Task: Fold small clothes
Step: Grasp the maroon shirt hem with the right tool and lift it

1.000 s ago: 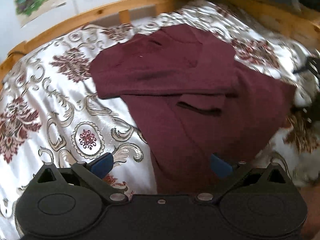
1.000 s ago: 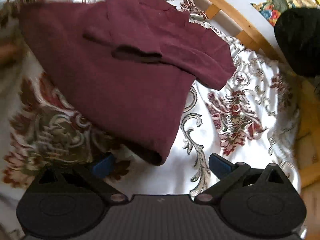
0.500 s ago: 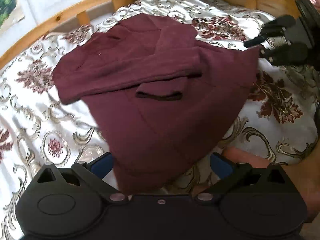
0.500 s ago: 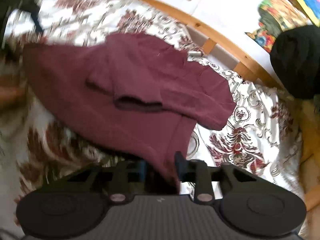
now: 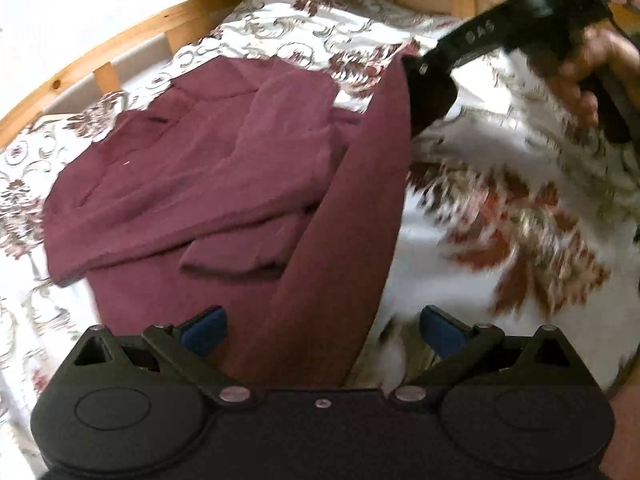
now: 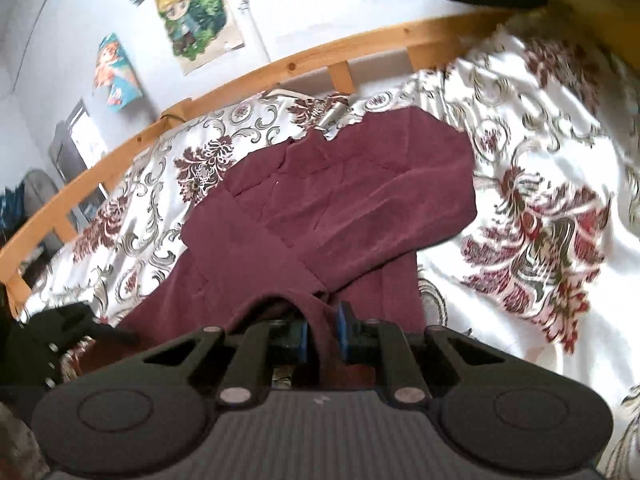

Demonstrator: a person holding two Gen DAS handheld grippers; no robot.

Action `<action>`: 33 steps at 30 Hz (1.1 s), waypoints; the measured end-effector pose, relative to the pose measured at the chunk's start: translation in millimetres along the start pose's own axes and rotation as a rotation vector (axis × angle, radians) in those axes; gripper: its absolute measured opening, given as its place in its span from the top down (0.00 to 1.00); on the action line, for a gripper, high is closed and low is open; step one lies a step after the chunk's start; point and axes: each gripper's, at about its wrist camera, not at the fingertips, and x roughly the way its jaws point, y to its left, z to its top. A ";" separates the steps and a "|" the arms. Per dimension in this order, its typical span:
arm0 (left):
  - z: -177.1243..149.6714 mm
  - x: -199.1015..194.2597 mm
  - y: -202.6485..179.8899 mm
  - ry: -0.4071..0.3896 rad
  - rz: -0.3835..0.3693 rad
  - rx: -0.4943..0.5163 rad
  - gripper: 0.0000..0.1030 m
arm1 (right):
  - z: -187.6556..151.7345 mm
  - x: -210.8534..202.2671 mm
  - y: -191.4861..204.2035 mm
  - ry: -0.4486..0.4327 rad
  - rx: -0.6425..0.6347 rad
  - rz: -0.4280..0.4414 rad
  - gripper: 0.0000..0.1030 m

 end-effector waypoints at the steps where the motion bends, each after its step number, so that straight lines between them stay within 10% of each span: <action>1: 6.2 5.5 -4.9 -0.005 0.003 -0.002 0.01 | -2.8 0.1 2.3 -0.001 0.005 0.001 0.84; 7: 25.2 27.5 -24.5 0.005 0.104 0.047 0.03 | -5.4 -5.8 3.7 -0.021 0.032 0.019 0.84; 22: -15.8 -16.6 45.7 0.116 0.325 -0.168 0.47 | -5.3 -19.2 -4.5 -0.069 0.111 0.012 0.84; 33: -18.2 -40.3 89.5 0.068 0.319 -0.335 0.69 | -8.4 -10.5 -14.8 -0.050 0.180 -0.004 0.84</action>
